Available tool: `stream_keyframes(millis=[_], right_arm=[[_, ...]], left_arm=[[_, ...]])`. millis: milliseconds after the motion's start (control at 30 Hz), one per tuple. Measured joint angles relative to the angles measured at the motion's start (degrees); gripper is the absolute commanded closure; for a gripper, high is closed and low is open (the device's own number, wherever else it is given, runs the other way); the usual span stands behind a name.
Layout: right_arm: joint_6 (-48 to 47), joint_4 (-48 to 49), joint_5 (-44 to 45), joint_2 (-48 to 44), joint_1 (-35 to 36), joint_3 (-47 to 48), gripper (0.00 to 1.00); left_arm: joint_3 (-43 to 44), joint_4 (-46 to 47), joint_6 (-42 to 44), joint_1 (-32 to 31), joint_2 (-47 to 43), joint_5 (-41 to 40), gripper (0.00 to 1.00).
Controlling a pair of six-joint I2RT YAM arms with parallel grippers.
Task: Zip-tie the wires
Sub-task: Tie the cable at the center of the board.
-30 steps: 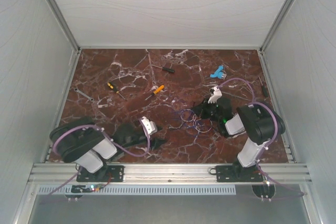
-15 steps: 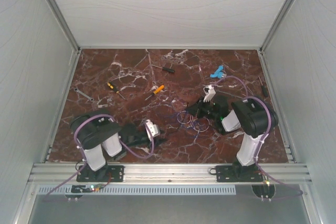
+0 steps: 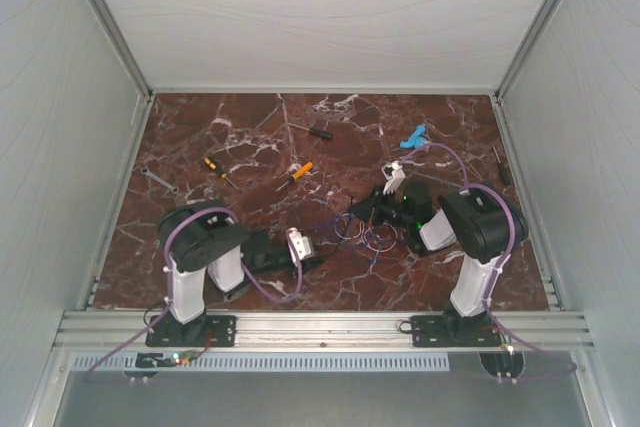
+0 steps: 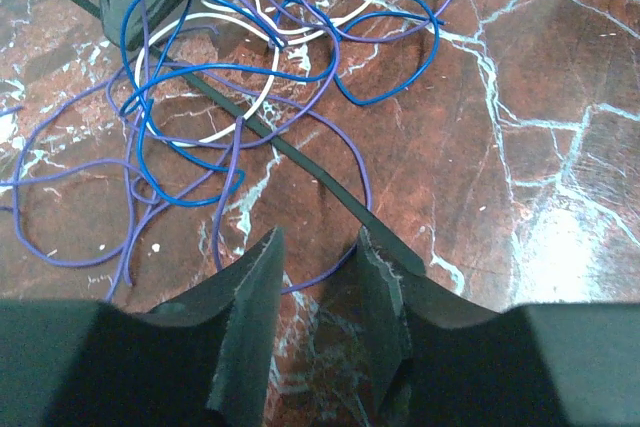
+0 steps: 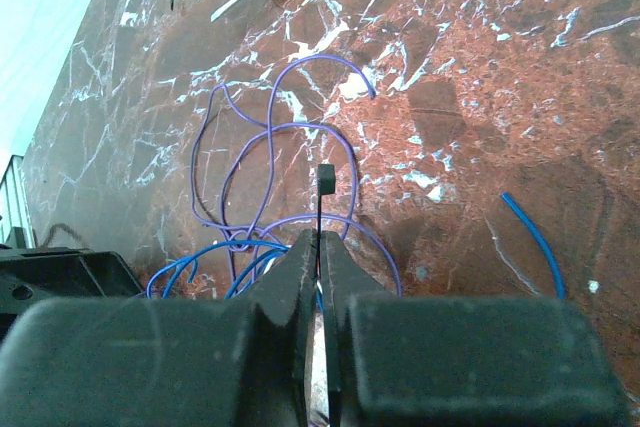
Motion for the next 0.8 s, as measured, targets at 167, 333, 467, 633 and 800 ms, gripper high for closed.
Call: stream_keyframes(millis=[167,333,467,633,800], right_arm=[[0.0,0.0,-0.3,0.0,0.3,0.1,1.0],[0.0,0.0,-0.7,0.0,0.7,0.9,1.0],[0.0,-0.1,-1.0,0.0,0.8,1.2,1.0],[0.0,-0.8,-1.0,0.0,0.9,1.8,1.0],[0.0,-1.0,-1.0,0.1,0.9,2.0,1.0]], left_arm=[[1.2,0.0,0.7,0.0,0.9,0.6,0.83],[2.8,0.0,1.3,0.0,2.1,2.1,0.96],[3.6,-0.2,1.3,0.0,2.6,3.3,0.94],[3.9,-0.5,1.2,-0.6,2.6,4.6,0.94],[4.2,-0.7,0.8,-1.5,2.3,5.3,0.96]])
